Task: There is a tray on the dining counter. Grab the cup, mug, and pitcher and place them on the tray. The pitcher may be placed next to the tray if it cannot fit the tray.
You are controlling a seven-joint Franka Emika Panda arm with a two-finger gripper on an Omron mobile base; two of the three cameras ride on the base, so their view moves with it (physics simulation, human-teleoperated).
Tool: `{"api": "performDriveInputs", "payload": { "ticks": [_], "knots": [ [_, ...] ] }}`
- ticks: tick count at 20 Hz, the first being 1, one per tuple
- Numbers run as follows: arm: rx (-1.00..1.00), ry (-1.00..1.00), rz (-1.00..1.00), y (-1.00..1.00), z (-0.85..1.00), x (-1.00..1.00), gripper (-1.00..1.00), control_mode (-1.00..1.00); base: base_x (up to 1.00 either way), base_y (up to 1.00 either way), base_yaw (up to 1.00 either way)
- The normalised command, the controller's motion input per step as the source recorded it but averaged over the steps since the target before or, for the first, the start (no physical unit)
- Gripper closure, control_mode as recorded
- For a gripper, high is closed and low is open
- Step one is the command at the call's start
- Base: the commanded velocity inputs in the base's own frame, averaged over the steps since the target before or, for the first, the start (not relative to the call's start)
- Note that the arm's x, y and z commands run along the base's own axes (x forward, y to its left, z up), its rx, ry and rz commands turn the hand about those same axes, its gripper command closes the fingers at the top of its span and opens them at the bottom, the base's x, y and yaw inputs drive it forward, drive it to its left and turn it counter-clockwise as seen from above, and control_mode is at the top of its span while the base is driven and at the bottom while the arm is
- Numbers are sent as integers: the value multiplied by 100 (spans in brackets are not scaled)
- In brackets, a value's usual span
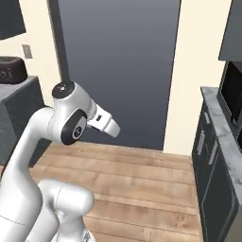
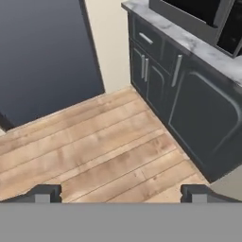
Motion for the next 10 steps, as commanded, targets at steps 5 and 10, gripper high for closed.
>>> {"api": "performDriveInputs", "payload": {
  "ticks": [5, 10],
  "knots": [
    [0, 0, 0, 0, 0, 0, -100, 100, 100, -1, -47],
    [0, 0, 0, 0, 0, 0, -100, 100, 89, -10, -52]
  ]
}}
